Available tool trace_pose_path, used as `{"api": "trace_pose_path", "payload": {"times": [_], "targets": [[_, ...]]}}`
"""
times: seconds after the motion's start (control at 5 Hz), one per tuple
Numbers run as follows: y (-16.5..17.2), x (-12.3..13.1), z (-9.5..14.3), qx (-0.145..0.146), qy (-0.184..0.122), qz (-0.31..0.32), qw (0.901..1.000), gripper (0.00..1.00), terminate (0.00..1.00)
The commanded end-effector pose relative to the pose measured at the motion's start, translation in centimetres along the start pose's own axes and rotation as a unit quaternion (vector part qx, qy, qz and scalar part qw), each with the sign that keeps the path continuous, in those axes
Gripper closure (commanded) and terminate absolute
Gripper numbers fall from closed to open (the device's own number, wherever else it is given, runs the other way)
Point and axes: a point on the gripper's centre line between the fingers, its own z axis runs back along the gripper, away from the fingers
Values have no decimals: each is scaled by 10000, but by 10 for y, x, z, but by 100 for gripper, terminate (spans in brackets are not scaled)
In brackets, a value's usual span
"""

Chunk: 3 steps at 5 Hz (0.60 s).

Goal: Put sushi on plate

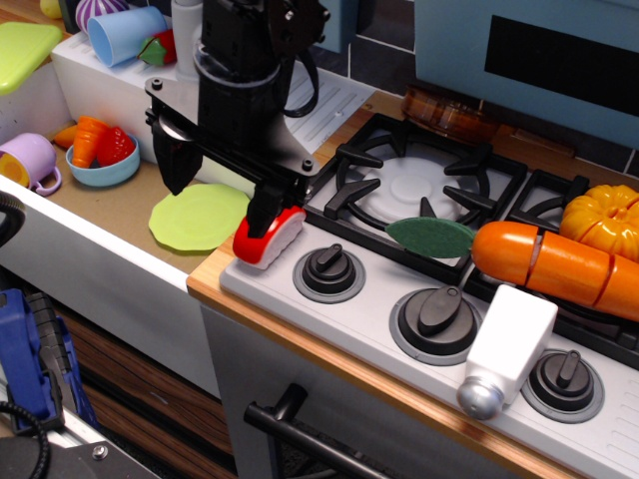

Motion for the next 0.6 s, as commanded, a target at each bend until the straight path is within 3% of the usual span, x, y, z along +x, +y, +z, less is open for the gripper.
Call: {"api": "trace_pose_path", "payload": {"times": [0.0,0.4], "targets": [[0,0,0,0,0,0,10000,0,0],[-8,26,-5,-286,-82,-103,9995,0,0]]}}
